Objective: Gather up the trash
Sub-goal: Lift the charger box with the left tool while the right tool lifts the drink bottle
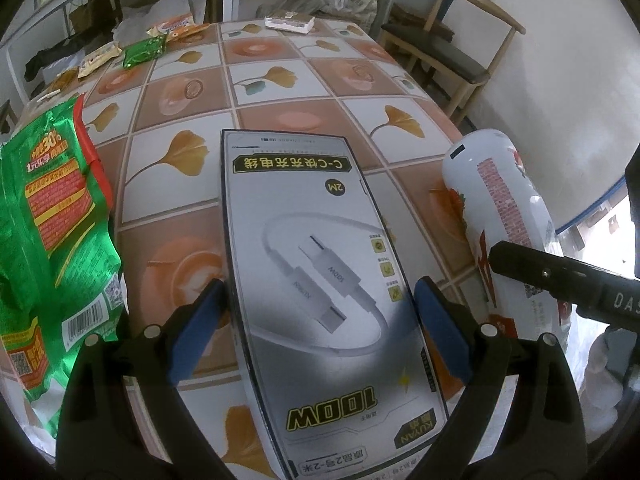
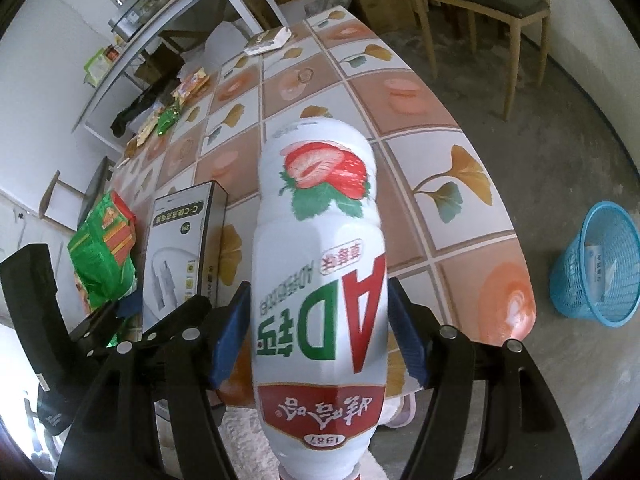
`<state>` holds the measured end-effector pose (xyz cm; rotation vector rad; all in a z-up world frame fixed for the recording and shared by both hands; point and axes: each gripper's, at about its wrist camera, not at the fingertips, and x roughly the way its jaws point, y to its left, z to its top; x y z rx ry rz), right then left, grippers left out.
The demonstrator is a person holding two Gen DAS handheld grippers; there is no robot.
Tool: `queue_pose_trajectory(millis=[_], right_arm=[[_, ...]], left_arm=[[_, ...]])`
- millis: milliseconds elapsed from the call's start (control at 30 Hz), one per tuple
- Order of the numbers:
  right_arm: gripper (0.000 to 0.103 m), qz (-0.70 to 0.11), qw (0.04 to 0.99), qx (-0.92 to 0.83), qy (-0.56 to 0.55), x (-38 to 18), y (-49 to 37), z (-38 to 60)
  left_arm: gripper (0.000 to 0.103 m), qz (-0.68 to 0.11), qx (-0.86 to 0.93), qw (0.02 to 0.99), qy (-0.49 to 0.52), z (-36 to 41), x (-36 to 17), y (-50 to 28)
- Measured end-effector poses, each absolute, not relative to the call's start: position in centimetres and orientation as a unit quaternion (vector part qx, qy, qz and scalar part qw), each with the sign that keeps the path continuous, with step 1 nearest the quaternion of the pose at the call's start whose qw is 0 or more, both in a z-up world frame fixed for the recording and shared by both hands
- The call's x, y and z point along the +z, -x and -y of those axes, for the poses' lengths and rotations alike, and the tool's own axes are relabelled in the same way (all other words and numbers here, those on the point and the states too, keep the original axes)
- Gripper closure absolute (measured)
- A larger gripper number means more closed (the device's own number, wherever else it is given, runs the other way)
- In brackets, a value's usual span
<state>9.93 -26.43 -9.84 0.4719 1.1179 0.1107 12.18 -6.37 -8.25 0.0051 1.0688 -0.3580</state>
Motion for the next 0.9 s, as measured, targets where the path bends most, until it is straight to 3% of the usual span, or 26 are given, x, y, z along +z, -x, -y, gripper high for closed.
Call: queue_pose_trajectory(millis=[900], right_arm=[[0.041,-0.524,0.818,0.055,-0.232,-10.23,-9.87,26.54]], left_arm=[[0.011,-0.494,-0.16,0.854,-0.034,7.22,-8.51,-11.75]])
